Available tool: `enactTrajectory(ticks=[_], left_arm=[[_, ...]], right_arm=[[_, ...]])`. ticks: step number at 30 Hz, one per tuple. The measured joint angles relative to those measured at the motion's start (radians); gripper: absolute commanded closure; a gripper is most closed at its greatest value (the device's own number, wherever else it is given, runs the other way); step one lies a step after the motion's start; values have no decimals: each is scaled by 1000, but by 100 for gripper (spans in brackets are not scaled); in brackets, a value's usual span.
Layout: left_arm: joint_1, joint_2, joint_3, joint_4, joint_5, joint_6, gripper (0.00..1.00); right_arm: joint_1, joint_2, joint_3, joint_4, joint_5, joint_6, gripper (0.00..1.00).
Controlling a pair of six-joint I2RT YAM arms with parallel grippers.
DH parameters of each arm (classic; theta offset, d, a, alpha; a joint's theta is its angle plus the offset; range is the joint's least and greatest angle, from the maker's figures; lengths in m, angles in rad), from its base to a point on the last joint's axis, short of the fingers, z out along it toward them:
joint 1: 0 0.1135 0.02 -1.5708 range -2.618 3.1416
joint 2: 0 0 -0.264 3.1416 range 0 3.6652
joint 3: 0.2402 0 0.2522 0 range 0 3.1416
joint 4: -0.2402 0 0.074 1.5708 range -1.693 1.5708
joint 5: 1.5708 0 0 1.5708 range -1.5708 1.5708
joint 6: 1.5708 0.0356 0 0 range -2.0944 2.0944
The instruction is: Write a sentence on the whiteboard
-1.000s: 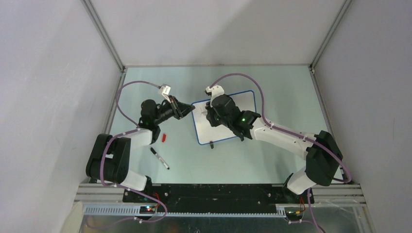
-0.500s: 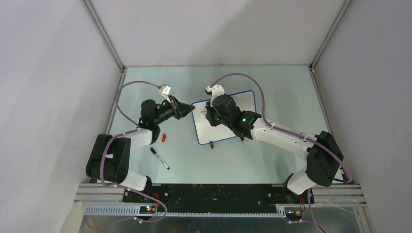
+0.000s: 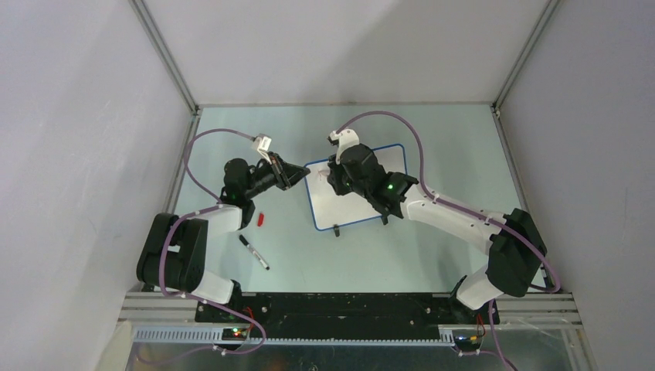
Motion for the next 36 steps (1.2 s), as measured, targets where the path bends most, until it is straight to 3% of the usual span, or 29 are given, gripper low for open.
enactTrajectory(ticks=[36], left_arm=[[0, 0, 0, 0, 0, 0, 78]], right_arm=[[-10, 22, 21, 10, -11, -10, 100]])
